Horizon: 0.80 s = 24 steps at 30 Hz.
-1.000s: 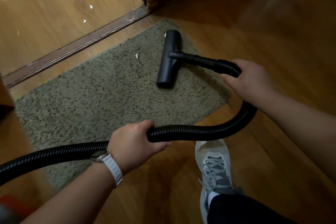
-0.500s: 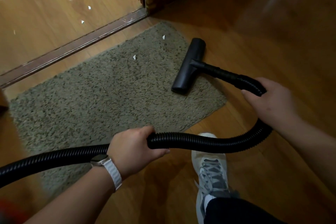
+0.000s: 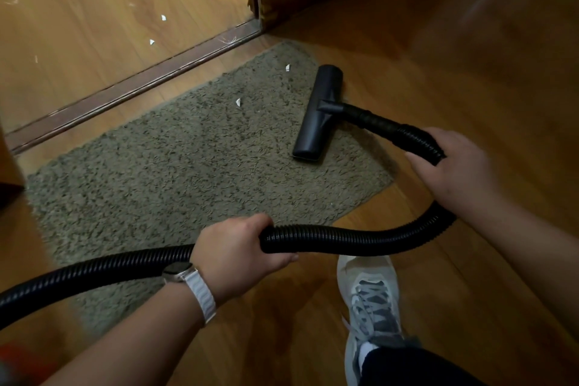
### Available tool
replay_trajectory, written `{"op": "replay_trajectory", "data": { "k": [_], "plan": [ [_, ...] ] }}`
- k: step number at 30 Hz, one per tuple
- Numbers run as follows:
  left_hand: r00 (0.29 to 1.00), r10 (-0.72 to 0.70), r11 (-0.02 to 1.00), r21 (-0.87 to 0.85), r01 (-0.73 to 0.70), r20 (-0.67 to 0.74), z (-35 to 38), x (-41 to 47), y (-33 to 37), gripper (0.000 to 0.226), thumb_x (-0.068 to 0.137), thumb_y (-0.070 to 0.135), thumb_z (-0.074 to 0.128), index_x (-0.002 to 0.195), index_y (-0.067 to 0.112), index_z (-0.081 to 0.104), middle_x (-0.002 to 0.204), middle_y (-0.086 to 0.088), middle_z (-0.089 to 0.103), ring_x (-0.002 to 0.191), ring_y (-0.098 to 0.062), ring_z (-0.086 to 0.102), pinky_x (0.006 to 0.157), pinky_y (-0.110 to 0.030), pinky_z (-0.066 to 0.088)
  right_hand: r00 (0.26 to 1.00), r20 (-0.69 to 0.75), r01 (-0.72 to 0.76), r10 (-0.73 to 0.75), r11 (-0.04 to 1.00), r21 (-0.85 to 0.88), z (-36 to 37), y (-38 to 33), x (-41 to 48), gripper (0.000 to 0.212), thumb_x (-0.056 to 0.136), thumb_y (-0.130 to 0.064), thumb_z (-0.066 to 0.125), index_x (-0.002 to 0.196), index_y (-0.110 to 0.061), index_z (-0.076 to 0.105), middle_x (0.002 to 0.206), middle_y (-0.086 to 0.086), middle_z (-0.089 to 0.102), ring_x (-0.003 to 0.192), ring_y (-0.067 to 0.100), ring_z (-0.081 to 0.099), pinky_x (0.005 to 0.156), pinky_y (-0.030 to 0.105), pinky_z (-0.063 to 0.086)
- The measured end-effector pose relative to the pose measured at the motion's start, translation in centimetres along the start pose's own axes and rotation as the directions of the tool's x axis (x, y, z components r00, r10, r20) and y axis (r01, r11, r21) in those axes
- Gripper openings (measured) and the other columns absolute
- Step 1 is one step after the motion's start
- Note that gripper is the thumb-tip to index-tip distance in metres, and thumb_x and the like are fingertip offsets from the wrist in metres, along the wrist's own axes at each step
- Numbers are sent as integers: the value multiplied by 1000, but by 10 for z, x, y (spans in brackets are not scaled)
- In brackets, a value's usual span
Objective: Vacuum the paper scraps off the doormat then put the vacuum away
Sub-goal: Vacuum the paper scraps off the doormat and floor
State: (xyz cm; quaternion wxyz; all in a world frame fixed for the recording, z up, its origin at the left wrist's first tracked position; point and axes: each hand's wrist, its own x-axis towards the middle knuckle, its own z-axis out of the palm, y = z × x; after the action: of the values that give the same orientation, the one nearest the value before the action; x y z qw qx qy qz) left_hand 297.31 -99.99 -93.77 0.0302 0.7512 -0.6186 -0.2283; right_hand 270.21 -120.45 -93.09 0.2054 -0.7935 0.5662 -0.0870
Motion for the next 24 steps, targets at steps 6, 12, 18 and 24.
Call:
{"op": "replay_trajectory", "data": {
  "k": [6, 12, 18, 24],
  "plan": [
    [1000, -25, 1000, -5, 25, 3, 1, 0, -4, 62, 63, 89, 40, 79, 31, 55, 57, 14, 41, 63, -8, 60, 44, -14, 21, 998, 40, -51, 46, 988, 143, 6, -7, 24, 21, 93, -31, 65, 114, -27, 65, 89, -5, 61, 82, 18, 56, 68, 31, 40],
    [999, -48, 999, -9, 48, 5, -7, 3, -22, 70, 62, 92, 38, 87, 31, 62, 64, 14, 57, 63, -7, 59, 47, -23, 37, 978, 76, -209, 196, 938, 277, 13, -14, 47, 20, 91, -38, 67, 108, -29, 62, 89, 1, 64, 82, 25, 65, 71, 33, 51],
    [997, -76, 997, -2, 76, 7, -20, 7, -28, 61, 67, 85, 53, 90, 29, 62, 69, 11, 62, 69, -10, 63, 55, -28, 48, 981, -1, -185, 196, 930, 319, 14, -20, 45, 17, 92, -34, 68, 106, -30, 60, 90, 2, 63, 84, 27, 63, 74, 34, 51],
    [997, -79, 997, 5, 79, -7, -22, 4, -40, 58, 67, 85, 52, 81, 30, 57, 61, 13, 54, 60, -8, 56, 47, -24, 37, 999, 35, 2, -7, 987, 162, 23, -61, 66, 28, 94, -36, 63, 118, -22, 64, 94, -1, 60, 85, 18, 55, 70, 29, 38]
  ]
}}
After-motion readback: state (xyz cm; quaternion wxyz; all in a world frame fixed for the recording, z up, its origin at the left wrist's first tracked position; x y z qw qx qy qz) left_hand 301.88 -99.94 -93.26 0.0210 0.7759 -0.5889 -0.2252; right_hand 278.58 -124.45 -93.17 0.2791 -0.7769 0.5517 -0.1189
